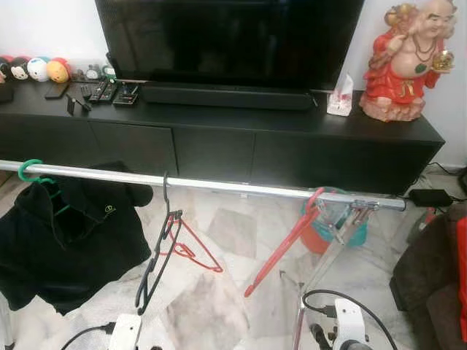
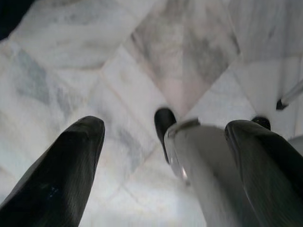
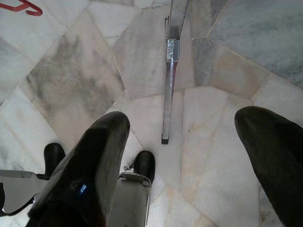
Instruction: Hang hanger
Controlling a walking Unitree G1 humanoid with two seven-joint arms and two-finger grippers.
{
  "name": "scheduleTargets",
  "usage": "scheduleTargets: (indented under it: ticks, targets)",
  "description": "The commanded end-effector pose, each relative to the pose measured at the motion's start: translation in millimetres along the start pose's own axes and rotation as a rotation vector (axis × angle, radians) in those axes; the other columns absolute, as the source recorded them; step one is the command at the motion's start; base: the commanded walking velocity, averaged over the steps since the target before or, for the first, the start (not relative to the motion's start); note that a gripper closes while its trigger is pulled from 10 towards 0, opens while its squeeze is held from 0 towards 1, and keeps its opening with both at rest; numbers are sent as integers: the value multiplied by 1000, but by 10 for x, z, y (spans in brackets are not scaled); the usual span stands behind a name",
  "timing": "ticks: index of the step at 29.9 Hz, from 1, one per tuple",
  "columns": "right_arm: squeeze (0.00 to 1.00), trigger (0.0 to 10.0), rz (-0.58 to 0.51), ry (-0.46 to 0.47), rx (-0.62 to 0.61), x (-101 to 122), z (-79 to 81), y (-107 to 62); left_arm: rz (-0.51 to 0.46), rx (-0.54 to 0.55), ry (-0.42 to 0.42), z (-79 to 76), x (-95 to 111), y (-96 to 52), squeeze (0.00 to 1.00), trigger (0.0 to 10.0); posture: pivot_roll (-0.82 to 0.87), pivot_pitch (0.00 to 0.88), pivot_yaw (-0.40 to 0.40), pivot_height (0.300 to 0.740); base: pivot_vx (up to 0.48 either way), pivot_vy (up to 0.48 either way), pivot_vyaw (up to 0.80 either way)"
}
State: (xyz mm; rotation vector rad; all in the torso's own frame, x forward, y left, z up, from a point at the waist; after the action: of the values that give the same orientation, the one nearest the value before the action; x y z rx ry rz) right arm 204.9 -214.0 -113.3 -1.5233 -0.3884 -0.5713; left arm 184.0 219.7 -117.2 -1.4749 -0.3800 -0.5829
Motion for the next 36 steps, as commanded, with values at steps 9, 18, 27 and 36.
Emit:
scheduleTargets:
  ticks: [9, 18, 27, 36]
  targets:
    - [0, 10000, 4, 11, -7, -32, -14, -7, 32, -6, 15, -27, -117, -15, 0, 10000, 8, 0, -15, 740, 0, 0, 0]
    - [0, 10000, 0, 16, -10, -18, -20, -5, 31, -20, 4, -66, -132, -14, 0, 10000, 5, 0, -15, 740, 0, 0, 0]
    - [0, 10000, -7, 24, -12, 7, -12, 0, 42, -14, -16, -32, -178, -29, 0, 10000, 1, 5, -12, 740, -209, 0, 0]
    - [0, 10000, -8, 26, -13, 9, -11, 0, 70, 20, -28, 275, -268, -115, 0, 10000, 0, 5, -11, 740, -270, 0, 0]
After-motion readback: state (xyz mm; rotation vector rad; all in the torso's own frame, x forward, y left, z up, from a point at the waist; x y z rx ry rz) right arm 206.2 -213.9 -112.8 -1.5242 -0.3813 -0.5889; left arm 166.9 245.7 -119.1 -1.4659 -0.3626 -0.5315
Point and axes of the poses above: a point about 5 cm out from each wrist's last joint towards the gripper, its own y axis pointing out of the wrist towards the gripper, its own x axis along the axis of the wrist's last joint, z = x × y, the point moved 4 cm from there along y, pointing out of the wrist towards the gripper, and after that the axes turned 3 degrees about y, right-handed, at the moved point
